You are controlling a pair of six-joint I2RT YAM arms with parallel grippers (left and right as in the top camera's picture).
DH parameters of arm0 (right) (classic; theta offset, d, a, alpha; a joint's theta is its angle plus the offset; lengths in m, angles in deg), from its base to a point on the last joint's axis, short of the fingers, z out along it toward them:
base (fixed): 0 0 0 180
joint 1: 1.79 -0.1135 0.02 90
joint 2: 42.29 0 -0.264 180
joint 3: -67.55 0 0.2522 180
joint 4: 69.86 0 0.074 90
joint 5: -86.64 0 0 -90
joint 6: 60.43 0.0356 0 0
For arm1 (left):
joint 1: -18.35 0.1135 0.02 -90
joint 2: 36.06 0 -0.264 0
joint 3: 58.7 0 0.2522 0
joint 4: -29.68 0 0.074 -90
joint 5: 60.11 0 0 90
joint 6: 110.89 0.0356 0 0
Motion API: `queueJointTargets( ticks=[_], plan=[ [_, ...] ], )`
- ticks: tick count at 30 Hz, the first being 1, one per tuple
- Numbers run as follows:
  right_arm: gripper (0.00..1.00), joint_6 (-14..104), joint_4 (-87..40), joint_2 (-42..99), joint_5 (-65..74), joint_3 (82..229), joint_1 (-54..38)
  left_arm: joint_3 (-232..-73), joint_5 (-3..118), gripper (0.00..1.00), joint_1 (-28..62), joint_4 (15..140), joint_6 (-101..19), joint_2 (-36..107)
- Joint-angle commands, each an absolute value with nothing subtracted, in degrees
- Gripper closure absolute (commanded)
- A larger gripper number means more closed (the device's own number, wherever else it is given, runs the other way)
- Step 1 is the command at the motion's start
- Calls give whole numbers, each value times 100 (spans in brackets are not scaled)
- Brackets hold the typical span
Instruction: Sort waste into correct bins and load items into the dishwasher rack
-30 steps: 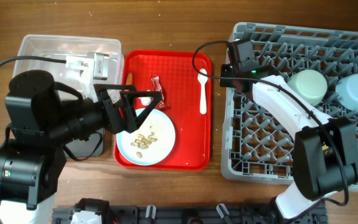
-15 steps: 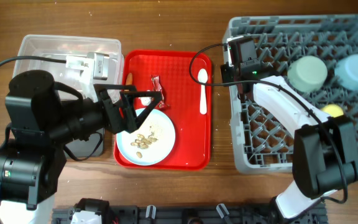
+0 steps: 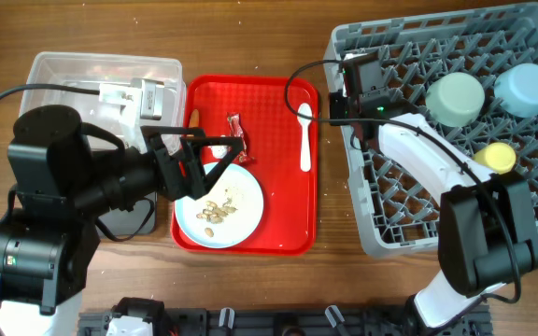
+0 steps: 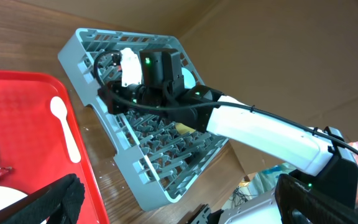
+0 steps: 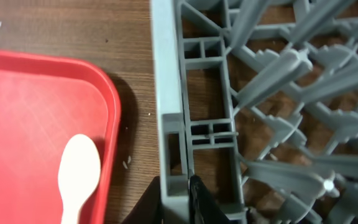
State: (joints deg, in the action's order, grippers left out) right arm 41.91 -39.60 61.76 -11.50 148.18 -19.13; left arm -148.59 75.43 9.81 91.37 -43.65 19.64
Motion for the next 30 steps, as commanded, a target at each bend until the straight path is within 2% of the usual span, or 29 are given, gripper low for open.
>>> queueJointTargets(
  ticks=[1, 11, 20, 21, 22, 24, 25, 26, 30],
  plan=[
    [96, 5577, -3759, 6091, -1696, 14945, -1880, -14925, 7633, 0, 955, 9124, -4249, 1959],
    [96, 5911, -3659, 6091, -2057, 14945, -1878, -14925, 7633, 0, 955, 9124, -4249, 1959],
    [95, 4707, -3862, 6091, -2098, 14945, -1793, -14925, 7633, 0, 955, 9124, -4249, 1959],
    [93, 4580, -3893, 6091, -2094, 14945, -1793, -14925, 7633, 0, 955, 9124, -4249, 1959],
    [84, 4423, -3941, 6091, -2094, 14945, -1793, -14925, 7633, 0, 955, 9124, -4249, 1959],
    [54, 4187, -4013, 6091, -2046, 14945, -1793, -14925, 7633, 0, 955, 9124, -4249, 1959],
    [48, 4021, -4028, 6084, -1958, 14952, -1795, -14925, 7633, 0, 955, 9124, -4249, 1959],
    [44, 3962, -4024, 6065, -1853, 14960, -1795, -14925, 7633, 0, 955, 9124, -4249, 1959],
    [39, 4014, -4015, 5752, -1215, 14960, -1795, -14925, 7633, 0, 955, 9124, -4249, 1959]
  ],
)
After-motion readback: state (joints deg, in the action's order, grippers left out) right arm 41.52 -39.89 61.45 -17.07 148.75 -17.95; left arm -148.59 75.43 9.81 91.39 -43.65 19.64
